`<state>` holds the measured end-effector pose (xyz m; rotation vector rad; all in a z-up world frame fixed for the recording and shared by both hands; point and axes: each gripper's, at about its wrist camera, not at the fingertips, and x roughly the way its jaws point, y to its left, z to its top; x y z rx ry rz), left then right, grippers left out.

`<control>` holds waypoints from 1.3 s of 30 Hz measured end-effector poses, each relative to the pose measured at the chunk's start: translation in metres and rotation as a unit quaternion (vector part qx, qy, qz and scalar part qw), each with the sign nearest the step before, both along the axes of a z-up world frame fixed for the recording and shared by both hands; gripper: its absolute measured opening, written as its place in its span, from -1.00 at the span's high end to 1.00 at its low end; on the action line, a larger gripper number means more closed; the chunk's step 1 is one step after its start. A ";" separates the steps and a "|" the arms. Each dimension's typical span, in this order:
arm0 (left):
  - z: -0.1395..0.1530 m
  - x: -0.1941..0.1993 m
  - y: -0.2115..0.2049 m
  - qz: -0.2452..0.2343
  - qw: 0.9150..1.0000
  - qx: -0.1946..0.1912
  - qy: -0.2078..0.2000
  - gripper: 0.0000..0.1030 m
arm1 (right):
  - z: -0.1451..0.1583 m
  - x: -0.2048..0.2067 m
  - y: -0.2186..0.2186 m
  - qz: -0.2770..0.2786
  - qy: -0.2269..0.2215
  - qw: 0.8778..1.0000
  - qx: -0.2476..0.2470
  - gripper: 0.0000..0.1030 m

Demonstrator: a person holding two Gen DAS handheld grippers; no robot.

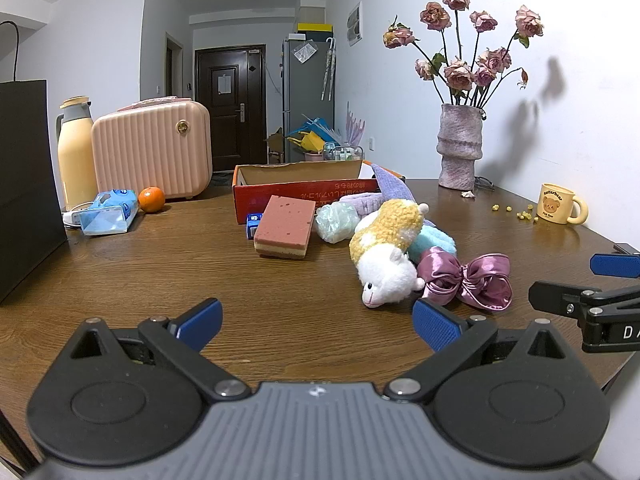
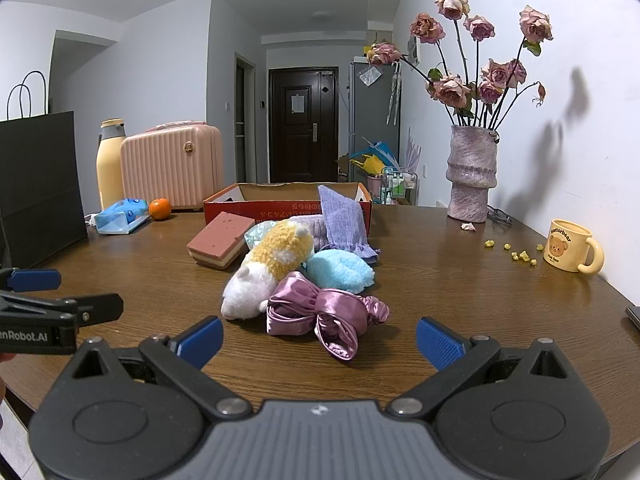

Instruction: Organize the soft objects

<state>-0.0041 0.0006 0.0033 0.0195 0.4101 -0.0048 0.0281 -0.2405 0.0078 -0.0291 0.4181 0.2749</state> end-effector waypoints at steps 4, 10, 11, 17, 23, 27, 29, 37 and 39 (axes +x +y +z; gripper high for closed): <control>0.000 0.000 0.000 0.000 1.000 0.000 0.000 -1.00 | 0.000 0.000 0.000 0.000 0.000 1.000 -0.001 -1.00; 0.000 0.000 0.000 0.000 1.000 0.000 0.000 -1.00 | -0.001 0.001 0.001 0.001 0.001 1.000 -0.002 -1.00; 0.001 0.000 0.001 0.000 1.000 0.000 0.000 -1.00 | -0.001 0.001 0.001 0.001 0.001 1.000 -0.002 -1.00; 0.000 0.001 0.002 0.002 1.000 0.000 0.002 -1.00 | -0.005 0.008 0.000 0.003 0.004 1.000 -0.011 -1.00; -0.003 0.010 0.004 0.004 1.000 0.001 0.006 -1.00 | -0.007 0.014 0.001 0.004 0.008 1.000 -0.019 -1.00; -0.006 0.015 0.002 0.004 1.000 0.003 0.010 -1.00 | -0.008 0.019 0.001 0.004 0.011 1.000 -0.023 -1.00; -0.007 0.017 0.002 0.004 1.000 0.003 0.012 -1.00 | -0.009 0.022 0.001 0.004 0.013 1.000 -0.024 -1.00; -0.011 0.028 0.002 0.008 1.000 0.004 0.022 -1.00 | -0.016 0.037 0.002 0.004 0.025 0.999 -0.029 -1.00; -0.013 0.032 0.002 0.009 1.000 0.004 0.024 -1.00 | -0.018 0.042 0.002 0.004 0.029 0.999 -0.030 -1.00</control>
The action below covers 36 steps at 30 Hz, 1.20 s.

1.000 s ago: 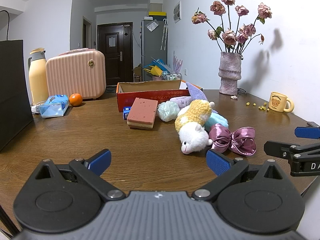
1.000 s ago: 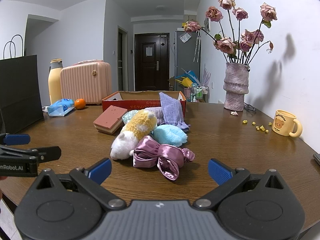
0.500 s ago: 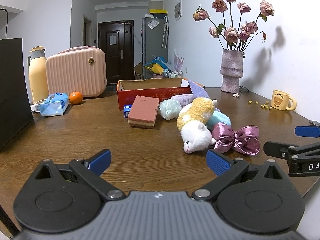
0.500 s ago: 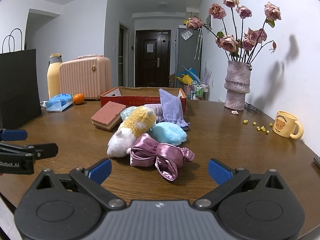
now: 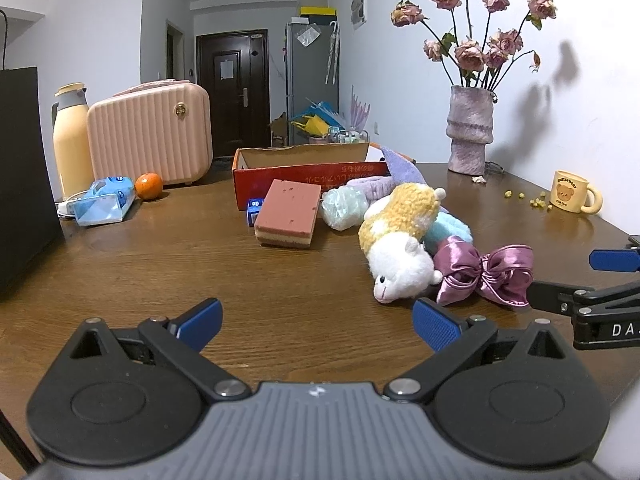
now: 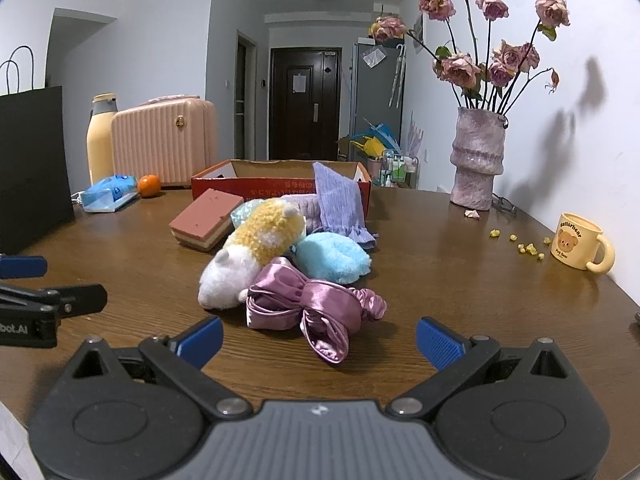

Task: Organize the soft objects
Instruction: 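Move the right tool to the pink satin bow and close on it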

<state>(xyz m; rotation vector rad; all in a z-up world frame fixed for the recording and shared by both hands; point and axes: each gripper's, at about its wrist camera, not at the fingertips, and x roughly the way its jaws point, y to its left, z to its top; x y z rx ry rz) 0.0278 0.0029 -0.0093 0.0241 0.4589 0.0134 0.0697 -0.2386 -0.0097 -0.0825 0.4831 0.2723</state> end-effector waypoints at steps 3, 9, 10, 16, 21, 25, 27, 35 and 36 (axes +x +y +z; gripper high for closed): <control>-0.002 0.005 0.000 0.000 1.000 0.001 0.003 -1.00 | -0.003 0.008 0.001 0.001 0.006 1.000 0.000 -1.00; -0.006 0.015 0.002 0.004 1.000 -0.001 0.012 -1.00 | -0.009 0.023 0.005 0.003 0.016 1.000 -0.006 -1.00; -0.006 0.017 0.002 0.005 1.000 -0.002 0.013 -1.00 | -0.010 0.026 0.006 0.004 0.018 1.000 -0.007 -1.00; -0.008 0.025 0.004 0.008 1.000 -0.003 0.018 -1.00 | -0.016 0.046 0.012 0.008 0.033 0.999 -0.011 -1.00; -0.010 0.031 0.005 0.009 1.000 -0.003 0.022 -1.00 | -0.021 0.062 0.017 0.010 0.045 0.999 -0.016 -1.00; -0.010 0.036 0.007 0.011 1.000 -0.006 0.024 -1.00 | -0.022 0.073 0.021 0.013 0.051 0.998 -0.021 -1.00; -0.010 0.039 0.007 0.011 1.000 -0.007 0.026 -1.00 | -0.022 0.078 0.023 0.015 0.052 0.998 -0.025 -1.00; -0.010 0.048 0.008 0.012 0.999 -0.009 0.030 -1.00 | -0.023 0.098 0.033 0.028 0.068 0.997 -0.037 -1.00; -0.009 0.049 0.008 0.012 0.999 -0.010 0.030 -1.00 | -0.024 0.100 0.034 0.029 0.069 0.996 -0.037 -1.00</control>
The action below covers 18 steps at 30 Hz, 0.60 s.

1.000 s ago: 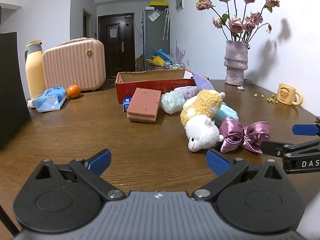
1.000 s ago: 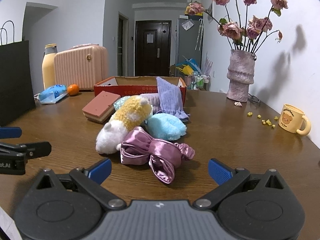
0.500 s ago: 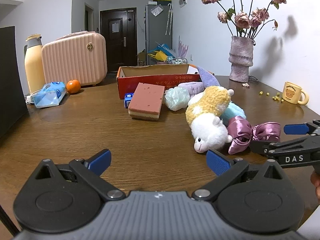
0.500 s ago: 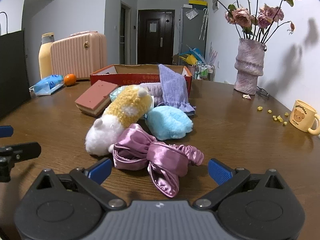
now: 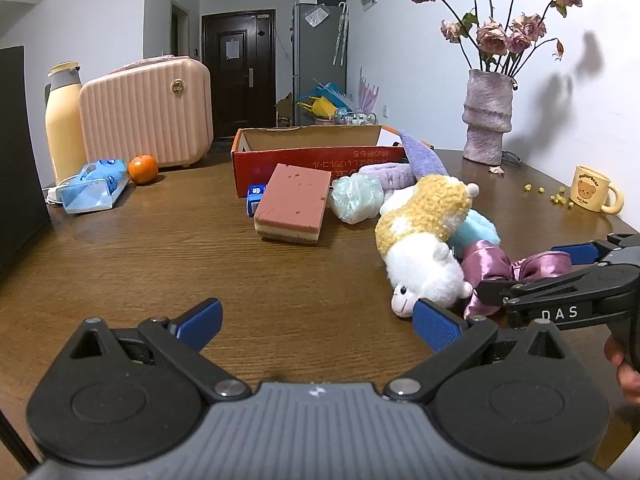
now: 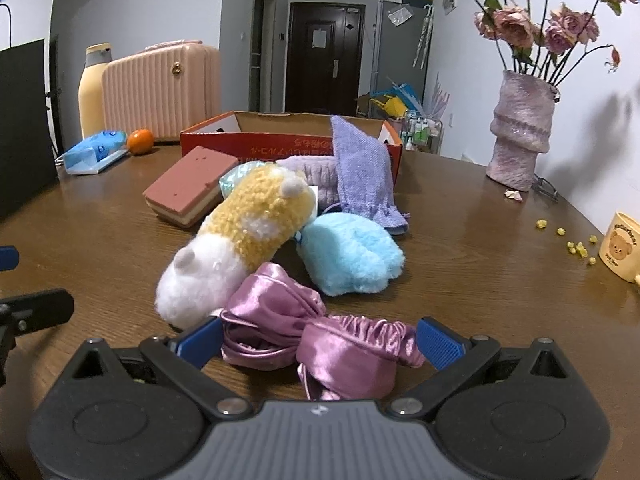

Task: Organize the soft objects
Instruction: 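Move the right tool to the pink satin bow and close on it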

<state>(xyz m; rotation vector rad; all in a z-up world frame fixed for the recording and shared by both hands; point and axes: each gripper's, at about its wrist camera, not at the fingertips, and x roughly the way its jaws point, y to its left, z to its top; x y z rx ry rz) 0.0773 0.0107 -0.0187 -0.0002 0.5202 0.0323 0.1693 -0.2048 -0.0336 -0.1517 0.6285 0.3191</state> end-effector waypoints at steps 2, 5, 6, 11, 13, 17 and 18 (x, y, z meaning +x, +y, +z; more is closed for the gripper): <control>0.000 0.003 -0.001 0.001 1.000 -0.001 0.002 -1.00 | 0.000 0.004 0.002 0.003 0.002 1.000 -0.002 -1.00; 0.001 0.007 -0.001 0.002 1.000 -0.002 0.004 -1.00 | -0.001 0.011 0.002 0.007 0.006 1.000 -0.001 -1.00; 0.001 0.008 -0.001 0.002 1.000 -0.002 0.004 -1.00 | -0.001 0.013 0.002 0.009 0.008 1.000 0.000 -1.00; 0.001 0.013 0.000 0.003 1.000 -0.004 0.010 -1.00 | -0.004 0.027 -0.002 0.021 0.020 1.000 0.012 -0.99; 0.000 0.015 0.000 0.004 1.000 -0.004 0.012 -1.00 | -0.006 0.030 -0.004 0.027 0.022 0.999 0.015 -0.99; 0.000 0.018 -0.003 0.005 1.000 -0.003 0.015 -1.00 | -0.009 0.036 -0.004 0.039 0.026 0.999 0.018 -1.00; 0.000 0.018 -0.004 0.005 1.000 -0.003 0.016 -1.00 | -0.010 0.037 -0.004 0.043 0.028 0.999 0.020 -1.00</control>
